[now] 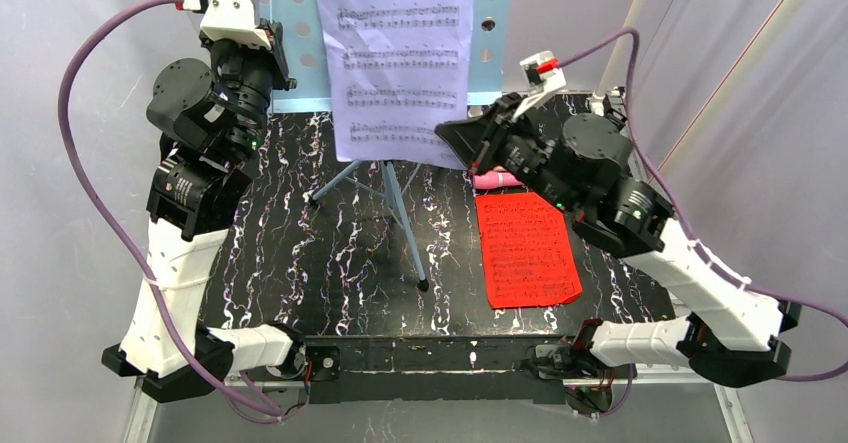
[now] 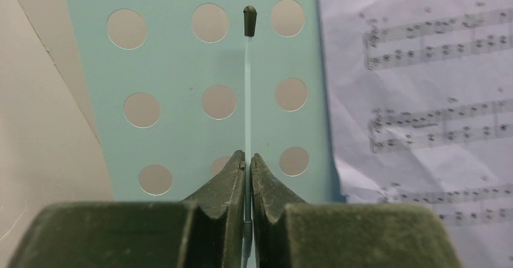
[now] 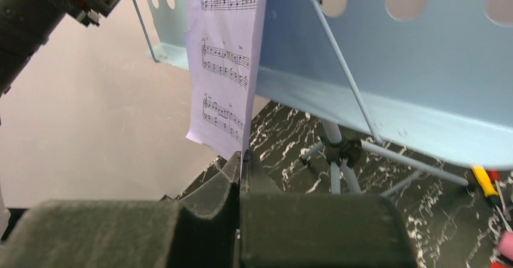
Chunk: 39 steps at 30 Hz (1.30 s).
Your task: Pack up the instrument practice props
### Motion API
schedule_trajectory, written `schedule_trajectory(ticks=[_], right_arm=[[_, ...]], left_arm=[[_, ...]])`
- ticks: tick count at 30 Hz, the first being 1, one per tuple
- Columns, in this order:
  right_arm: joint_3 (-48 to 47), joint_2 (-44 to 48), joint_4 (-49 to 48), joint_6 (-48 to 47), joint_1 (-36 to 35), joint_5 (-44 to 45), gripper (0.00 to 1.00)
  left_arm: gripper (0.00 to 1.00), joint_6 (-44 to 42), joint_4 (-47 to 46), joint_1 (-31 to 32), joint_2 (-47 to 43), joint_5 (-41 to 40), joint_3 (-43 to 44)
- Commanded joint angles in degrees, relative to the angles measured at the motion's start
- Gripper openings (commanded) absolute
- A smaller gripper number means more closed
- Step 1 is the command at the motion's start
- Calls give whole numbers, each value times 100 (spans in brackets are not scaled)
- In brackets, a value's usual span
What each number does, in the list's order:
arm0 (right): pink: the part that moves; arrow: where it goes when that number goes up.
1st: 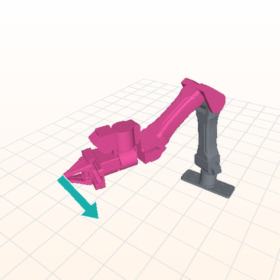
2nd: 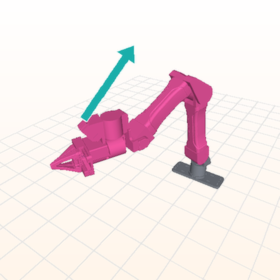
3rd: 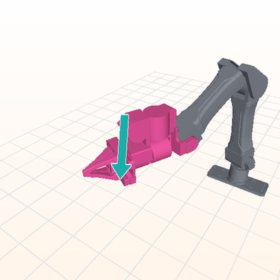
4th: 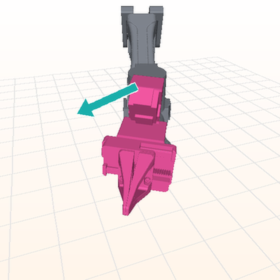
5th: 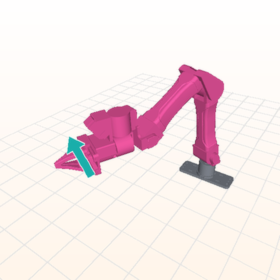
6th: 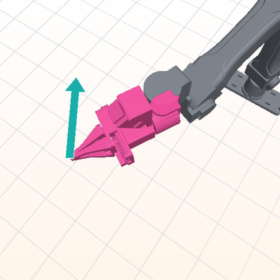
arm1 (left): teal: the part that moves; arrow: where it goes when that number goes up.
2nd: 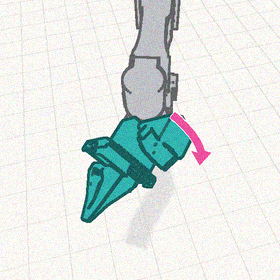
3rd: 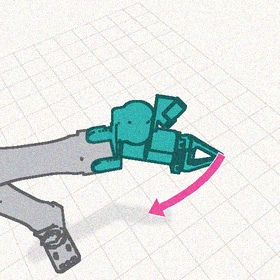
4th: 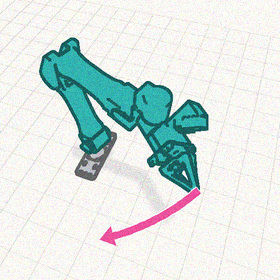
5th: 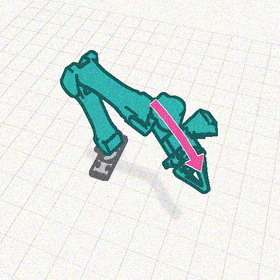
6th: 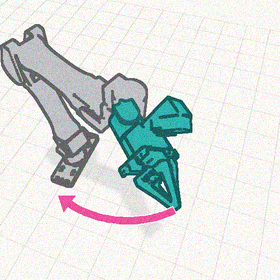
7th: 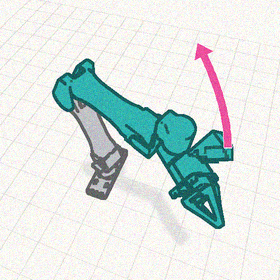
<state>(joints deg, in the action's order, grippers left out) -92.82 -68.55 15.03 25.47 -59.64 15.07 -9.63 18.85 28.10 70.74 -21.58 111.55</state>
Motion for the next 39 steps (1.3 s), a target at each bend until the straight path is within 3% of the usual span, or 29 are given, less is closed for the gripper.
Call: schedule_trajectory(ticks=[1,9,24,32,39], right_arm=[[243,564,568,159,19,11,3],[838,1199,1844,457,21,-58,3],[2499,2214,2896,1188,15,-1025,1],[3034,2186,3199,1473,22,-1242,1],[3064,1870,3235,1548,17,-715,1]], left_arm=[[7,-57,-130,13,-233,-13,-105],[25,-39,-86,12,-388,29,-214],[70,212,319,12,-1014,289,-383],[78,666,839,12,-1743,545,-1109],[81,1184,786,15,-3162,636,-2974]])
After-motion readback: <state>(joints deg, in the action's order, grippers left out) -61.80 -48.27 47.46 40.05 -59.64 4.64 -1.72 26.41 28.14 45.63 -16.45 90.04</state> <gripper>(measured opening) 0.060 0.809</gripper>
